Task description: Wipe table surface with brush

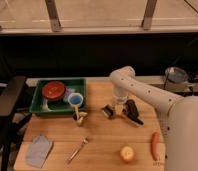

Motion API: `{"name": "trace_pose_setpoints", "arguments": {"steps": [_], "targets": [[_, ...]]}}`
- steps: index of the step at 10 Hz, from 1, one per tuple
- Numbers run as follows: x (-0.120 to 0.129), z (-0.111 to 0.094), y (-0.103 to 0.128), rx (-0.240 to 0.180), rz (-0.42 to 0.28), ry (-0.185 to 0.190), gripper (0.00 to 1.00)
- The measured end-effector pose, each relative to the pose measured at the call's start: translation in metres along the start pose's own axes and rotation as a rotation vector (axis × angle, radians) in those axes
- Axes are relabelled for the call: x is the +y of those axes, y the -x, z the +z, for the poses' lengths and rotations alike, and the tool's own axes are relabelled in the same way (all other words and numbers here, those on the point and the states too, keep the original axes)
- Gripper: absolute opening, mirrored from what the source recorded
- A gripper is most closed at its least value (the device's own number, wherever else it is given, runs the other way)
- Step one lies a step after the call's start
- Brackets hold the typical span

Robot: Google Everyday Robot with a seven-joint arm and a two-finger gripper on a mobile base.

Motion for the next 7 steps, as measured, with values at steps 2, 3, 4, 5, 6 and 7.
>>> {"name": "trace_pose_setpoints", "arguments": {"steps": [2, 3, 4, 5, 6, 7], "targets": [[-0.02, -0.004, 0.015, -0.008, -0.011, -0.008, 0.0], [-0.022, -0.005, 0.025, -0.013, -0.021, -0.009, 0.0], [-0.021, -0.005, 0.042, -0.023, -0.041, -0.007, 0.0], [-0.017, -0.004, 0.06, -0.035, -0.066, -0.002, 0.0], [-0.008, -0.004, 0.078, -0.047, -0.093, 0.006, 0.0], [0.0, -0.003, 0.084, -0.05, -0.103, 0.014, 0.0]]}}
